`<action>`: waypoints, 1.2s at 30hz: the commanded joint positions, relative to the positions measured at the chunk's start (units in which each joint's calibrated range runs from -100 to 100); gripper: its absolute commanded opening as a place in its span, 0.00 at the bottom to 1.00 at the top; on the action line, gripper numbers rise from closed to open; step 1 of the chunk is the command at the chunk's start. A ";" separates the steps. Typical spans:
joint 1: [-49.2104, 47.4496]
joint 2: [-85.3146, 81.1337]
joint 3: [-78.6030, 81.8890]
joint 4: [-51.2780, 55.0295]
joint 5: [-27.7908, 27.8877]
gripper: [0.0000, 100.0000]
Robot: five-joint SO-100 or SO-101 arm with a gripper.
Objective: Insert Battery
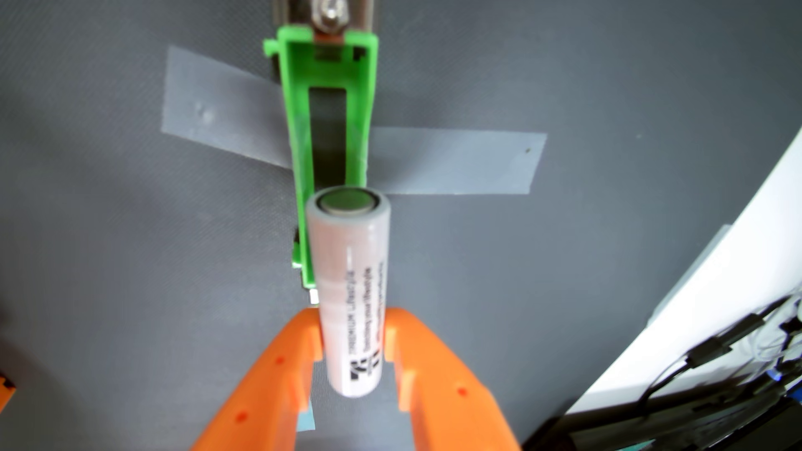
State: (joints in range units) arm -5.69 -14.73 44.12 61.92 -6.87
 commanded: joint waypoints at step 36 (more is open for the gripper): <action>-3.87 0.18 -2.75 0.31 -3.58 0.01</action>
State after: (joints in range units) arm -10.04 -14.39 42.95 61.92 -10.34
